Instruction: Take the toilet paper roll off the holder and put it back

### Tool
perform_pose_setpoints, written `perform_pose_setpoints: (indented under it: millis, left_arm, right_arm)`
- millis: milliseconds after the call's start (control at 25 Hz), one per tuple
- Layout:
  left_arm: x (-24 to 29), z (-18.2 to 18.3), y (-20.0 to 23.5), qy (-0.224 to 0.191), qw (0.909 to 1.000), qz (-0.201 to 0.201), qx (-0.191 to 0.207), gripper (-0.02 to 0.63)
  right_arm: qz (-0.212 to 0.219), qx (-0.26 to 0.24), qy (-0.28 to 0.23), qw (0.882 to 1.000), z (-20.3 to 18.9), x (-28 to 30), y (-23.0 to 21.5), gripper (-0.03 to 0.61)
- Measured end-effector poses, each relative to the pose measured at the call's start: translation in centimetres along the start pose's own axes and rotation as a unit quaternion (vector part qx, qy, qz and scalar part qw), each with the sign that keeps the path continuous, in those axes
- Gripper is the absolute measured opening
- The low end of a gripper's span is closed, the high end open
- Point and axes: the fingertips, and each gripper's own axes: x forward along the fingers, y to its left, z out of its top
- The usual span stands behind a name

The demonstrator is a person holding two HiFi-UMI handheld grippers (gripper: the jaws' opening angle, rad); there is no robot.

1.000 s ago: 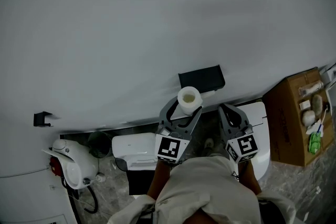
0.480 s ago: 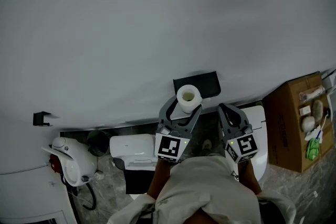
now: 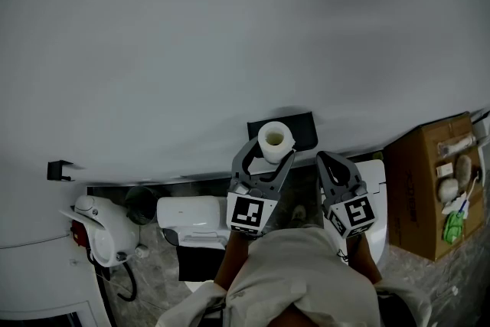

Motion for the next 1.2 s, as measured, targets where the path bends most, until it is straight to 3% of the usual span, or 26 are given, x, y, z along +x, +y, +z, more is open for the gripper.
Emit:
perform_pose_setpoints:
  millis: [400,680,1200]
  left_arm:
    - [2.0,-1.2,0.6,0.029,0.9994,0.020,-0.005,0.302]
    - [2.5,-1.5,0.6,0.050,0.9981,0.030,0.019,0.304]
    - [2.3,-2.4,0.8,0.066,0.9976,0.021,0.008,0.327]
  right_arm:
    - [0.012,0.005,0.002,1.000,0.0,1.4,-1.5,-0.003]
    - [0.018,0.009,0.005,1.000,0.0,2.2,-1.8,-0.003]
    - [0.012,0.009,0.003,1.000,-0.1,2.1,-1.8,-0.004]
